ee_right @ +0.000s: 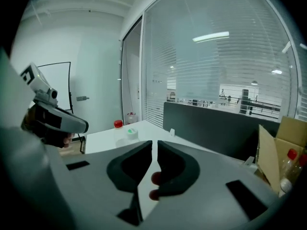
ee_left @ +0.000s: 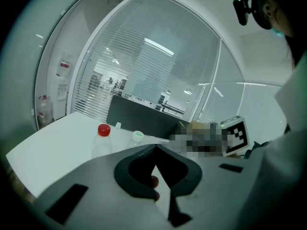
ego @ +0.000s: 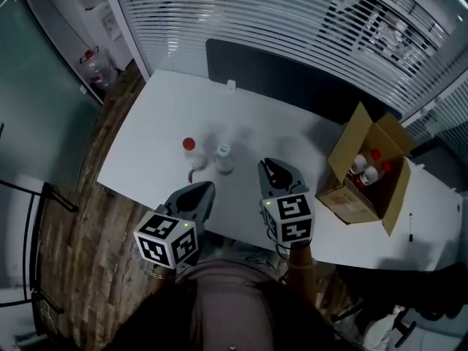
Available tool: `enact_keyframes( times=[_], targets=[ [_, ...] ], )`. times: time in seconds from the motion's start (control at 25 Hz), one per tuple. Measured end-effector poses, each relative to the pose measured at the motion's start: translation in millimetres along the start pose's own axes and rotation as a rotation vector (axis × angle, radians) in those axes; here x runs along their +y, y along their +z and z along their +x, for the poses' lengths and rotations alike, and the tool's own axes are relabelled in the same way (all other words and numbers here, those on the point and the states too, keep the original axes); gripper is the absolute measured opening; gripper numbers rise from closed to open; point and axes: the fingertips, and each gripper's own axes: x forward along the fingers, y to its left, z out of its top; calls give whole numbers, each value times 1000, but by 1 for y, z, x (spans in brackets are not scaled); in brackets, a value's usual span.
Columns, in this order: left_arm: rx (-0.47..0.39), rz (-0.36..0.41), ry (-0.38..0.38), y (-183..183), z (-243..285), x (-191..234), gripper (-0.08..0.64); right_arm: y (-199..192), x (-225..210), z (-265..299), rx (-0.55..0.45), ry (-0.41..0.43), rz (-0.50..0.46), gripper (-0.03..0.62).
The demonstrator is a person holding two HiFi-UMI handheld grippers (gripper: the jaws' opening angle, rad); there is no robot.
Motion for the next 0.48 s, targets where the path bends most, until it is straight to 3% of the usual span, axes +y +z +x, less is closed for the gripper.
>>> enact_keyframes(
  times=[0.48],
  targets=[
    [47, 52, -84, -1, 34, -35, 6, -12, -31, -32, -5, -81, 16, 37]
  ],
)
